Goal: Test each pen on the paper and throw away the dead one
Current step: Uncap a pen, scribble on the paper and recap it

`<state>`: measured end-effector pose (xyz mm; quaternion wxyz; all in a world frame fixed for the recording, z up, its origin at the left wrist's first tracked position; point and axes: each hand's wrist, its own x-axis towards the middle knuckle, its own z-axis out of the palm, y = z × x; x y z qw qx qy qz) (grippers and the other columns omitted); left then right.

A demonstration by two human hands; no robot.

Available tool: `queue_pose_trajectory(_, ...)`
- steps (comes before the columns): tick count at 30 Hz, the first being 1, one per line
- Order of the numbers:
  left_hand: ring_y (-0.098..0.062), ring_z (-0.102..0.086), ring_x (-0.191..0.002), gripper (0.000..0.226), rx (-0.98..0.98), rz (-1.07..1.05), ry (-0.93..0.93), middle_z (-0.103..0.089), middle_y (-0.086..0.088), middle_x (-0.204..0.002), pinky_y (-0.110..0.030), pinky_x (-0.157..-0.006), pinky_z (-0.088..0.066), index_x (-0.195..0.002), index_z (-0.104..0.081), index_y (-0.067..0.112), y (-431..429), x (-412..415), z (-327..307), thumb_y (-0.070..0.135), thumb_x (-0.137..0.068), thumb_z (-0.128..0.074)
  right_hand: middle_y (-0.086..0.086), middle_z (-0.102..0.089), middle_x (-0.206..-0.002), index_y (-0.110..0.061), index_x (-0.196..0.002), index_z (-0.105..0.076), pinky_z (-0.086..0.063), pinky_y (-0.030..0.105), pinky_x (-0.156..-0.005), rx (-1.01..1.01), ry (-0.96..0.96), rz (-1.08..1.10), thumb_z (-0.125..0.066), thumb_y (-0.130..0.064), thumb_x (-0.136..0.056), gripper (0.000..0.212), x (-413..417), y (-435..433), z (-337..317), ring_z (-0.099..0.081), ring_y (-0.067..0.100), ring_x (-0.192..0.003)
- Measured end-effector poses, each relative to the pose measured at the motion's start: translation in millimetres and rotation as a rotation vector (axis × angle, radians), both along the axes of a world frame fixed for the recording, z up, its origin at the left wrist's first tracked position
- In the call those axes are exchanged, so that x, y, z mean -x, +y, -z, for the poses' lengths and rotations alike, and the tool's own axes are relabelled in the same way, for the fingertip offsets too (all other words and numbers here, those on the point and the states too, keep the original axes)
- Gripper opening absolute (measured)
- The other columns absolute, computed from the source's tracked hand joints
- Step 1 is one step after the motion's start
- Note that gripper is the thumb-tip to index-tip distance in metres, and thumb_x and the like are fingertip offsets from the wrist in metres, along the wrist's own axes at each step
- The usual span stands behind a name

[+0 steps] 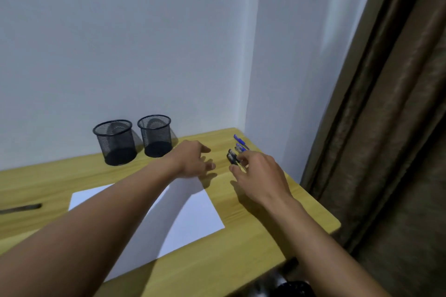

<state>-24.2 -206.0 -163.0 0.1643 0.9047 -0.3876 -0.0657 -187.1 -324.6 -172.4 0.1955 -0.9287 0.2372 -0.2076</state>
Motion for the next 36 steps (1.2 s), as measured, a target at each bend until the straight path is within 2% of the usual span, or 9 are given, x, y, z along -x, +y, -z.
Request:
queue_pose_trajectory(2,-0.021,-0.054,-0.129,0.061,0.032,-0.015,-0.036,-0.057,-0.004,-0.141,-0.029,-0.104,-0.042,-0.138,-0.056,0.021,26,6,-11,0.048,-0.085,-0.068,-0.003,-0.069,-0.099,-0.018,-0.114,-0.070,-0.047,0.032,-0.077,-0.003,0.007,-0.053,-0.061,-0.040,-0.096,0.029,-7,11,-9,-0.065,0.026,-0.107)
queue_pose_trajectory(6,-0.017,-0.056,-0.126,0.051,0.044,-0.066,-0.116,-0.060,0.002,-0.139,-0.031,-0.104,-0.044,-0.134,-0.059,0.021,90,15,-26,0.041,-0.088,-0.066,0.000,-0.072,-0.123,-0.019,-0.128,-0.068,-0.053,0.037,-0.096,-0.005,0.030,-0.199,-0.061,-0.041,-0.095,0.040,-29,50,-24,-0.065,0.022,-0.118)
queue_pose_trajectory(14,-0.018,-0.060,-0.119,0.039,0.088,-0.342,-0.174,-0.066,0.003,-0.129,-0.032,-0.098,-0.048,-0.126,-0.065,0.022,235,8,-23,0.033,-0.088,-0.065,0.003,-0.072,-0.125,-0.015,-0.129,-0.067,-0.052,0.038,-0.097,-0.013,0.059,-0.517,-0.064,-0.036,-0.096,0.039,-94,169,-36,-0.062,0.022,-0.121)
queue_pose_trajectory(21,-0.022,-0.059,-0.118,0.039,0.112,-0.588,-0.190,-0.063,-0.002,-0.130,-0.037,-0.097,-0.049,-0.128,-0.062,0.020,336,-21,8,0.026,-0.089,-0.062,0.006,-0.066,-0.135,-0.013,-0.138,-0.062,-0.050,0.036,-0.101,-0.012,0.175,-0.722,-0.064,-0.036,-0.096,0.048,-150,271,-10,-0.060,0.024,-0.125)
queue_pose_trajectory(24,-0.025,-0.052,-0.128,0.044,0.099,-0.642,-0.202,-0.054,-0.006,-0.143,-0.040,-0.105,-0.045,-0.136,-0.056,0.019,364,-34,30,0.024,-0.093,-0.056,0.009,-0.067,-0.133,-0.012,-0.137,-0.062,-0.051,0.036,-0.099,-0.002,0.208,-0.735,-0.061,-0.031,-0.095,0.046,-169,299,8,-0.062,0.028,-0.121)
queue_pose_trajectory(26,-0.029,-0.048,-0.133,0.043,0.058,-0.654,-0.199,-0.052,-0.007,-0.145,-0.042,-0.106,-0.043,-0.137,-0.056,0.019,376,-41,45,0.022,-0.095,-0.047,0.010,-0.071,-0.122,-0.010,-0.125,-0.067,-0.055,0.039,-0.092,0.063,0.224,-0.743,-0.059,-0.026,-0.095,0.036,-178,311,20,-0.064,0.032,-0.112)
queue_pose_trajectory(29,-0.028,-0.060,-0.108,0.029,0.021,-0.637,-0.285,-0.070,0.004,-0.111,-0.043,-0.082,-0.053,-0.112,-0.068,0.029,385,-45,57,0.025,-0.094,-0.047,0.009,-0.069,-0.098,-0.012,-0.096,-0.067,-0.056,0.041,-0.076,0.187,0.229,-0.710,-0.053,-0.017,-0.095,0.015,-187,317,33,-0.064,0.033,-0.089)
queue_pose_trajectory(33,-0.024,-0.061,-0.093,0.021,0.096,-0.636,-0.356,-0.071,0.003,-0.097,-0.039,-0.076,-0.052,-0.104,-0.075,0.030,391,-47,55,0.023,-0.090,-0.060,0.005,-0.067,-0.099,-0.014,-0.099,-0.068,-0.055,0.040,-0.076,0.211,0.114,-0.700,-0.051,-0.010,-0.093,0.019,-186,316,37,-0.061,0.029,-0.090)
queue_pose_trajectory(36,-0.016,-0.062,-0.088,0.018,0.284,-0.597,-0.245,-0.068,0.002,-0.096,-0.023,-0.074,-0.050,-0.105,-0.075,0.024,392,-43,48,0.018,-0.089,-0.068,-0.003,-0.068,-0.096,-0.019,-0.097,-0.071,-0.050,0.033,-0.073,0.011,0.017,-0.648,-0.055,-0.018,-0.093,0.016,-179,308,27,-0.062,0.020,-0.088)
